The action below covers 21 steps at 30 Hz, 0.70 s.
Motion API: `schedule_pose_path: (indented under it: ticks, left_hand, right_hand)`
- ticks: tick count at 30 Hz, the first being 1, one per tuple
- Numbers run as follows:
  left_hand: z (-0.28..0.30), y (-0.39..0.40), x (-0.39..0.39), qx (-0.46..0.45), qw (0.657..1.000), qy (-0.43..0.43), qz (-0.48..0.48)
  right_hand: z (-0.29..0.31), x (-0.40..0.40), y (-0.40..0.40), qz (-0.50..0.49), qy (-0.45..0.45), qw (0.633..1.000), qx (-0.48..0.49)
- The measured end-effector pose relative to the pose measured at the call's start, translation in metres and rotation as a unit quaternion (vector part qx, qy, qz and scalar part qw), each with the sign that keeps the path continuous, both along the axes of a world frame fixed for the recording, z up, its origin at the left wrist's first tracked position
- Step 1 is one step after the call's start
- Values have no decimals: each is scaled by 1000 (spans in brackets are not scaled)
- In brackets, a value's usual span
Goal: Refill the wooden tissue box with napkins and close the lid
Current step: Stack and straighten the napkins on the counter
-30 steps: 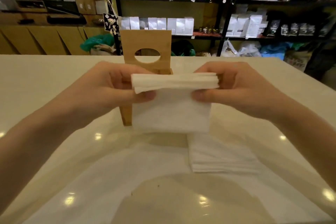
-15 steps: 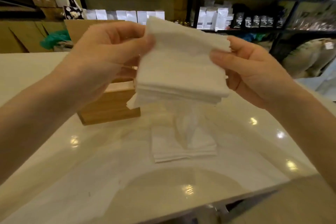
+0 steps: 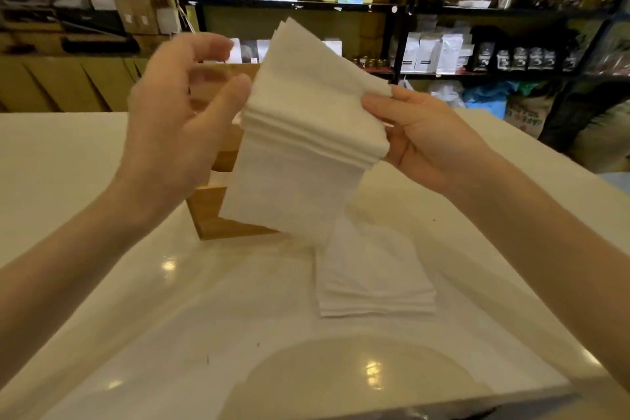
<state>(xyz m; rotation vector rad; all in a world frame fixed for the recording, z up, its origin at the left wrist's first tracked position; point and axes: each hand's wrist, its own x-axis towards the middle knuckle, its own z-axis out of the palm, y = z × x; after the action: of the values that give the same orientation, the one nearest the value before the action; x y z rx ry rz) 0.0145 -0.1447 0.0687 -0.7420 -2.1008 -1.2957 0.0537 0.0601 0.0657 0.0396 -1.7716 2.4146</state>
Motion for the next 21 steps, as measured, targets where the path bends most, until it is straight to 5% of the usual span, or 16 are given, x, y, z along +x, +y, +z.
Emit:
schedule_pose_path:
  ticks: [2,3,4,5,6,7,8,10,11,14,18,21]
  left_hand:
    - [-5,-12,5,-30,988,153,3]
    - [-10,-18,8,-37,985,164,-39]
    - [-15,-22,13,-33,988,115,-97]
    - [-18,-23,20,-18,985,-6,-172]
    - [-24,-25,22,10,947,-189,-259]
    - [-31,-27,21,53,851,-394,-343]
    - [-40,-29,18,103,720,-552,-408]
    - [-55,-32,14,228,513,-679,-473]
    - [-62,-35,11,278,461,-690,-484]
    - [-73,-37,1,381,412,-658,-501]
    - [-67,-36,-6,389,484,-618,-483]
    - [-63,-38,-6,383,497,-605,-490]
  right_hand:
    - [6,-9,-7,1,-5,1000,-2]
    - [8,-12,-11,5,-7,1000,0]
    - [10,-16,-15,9,-9,1000,0]
    - [12,-19,-18,13,-11,1000,1]
    - [13,-21,-22,16,-12,1000,1]
    - [15,-22,-26,20,-14,1000,3]
    - [16,-22,-29,26,-15,1000,5]
    - [18,-19,-34,44,-19,999,7]
    - [18,-17,-36,54,-21,998,9]
    - [17,-11,-40,81,-30,996,16]
    - [12,-3,-41,103,-49,993,28]
    - [5,1,-38,97,-61,993,41]
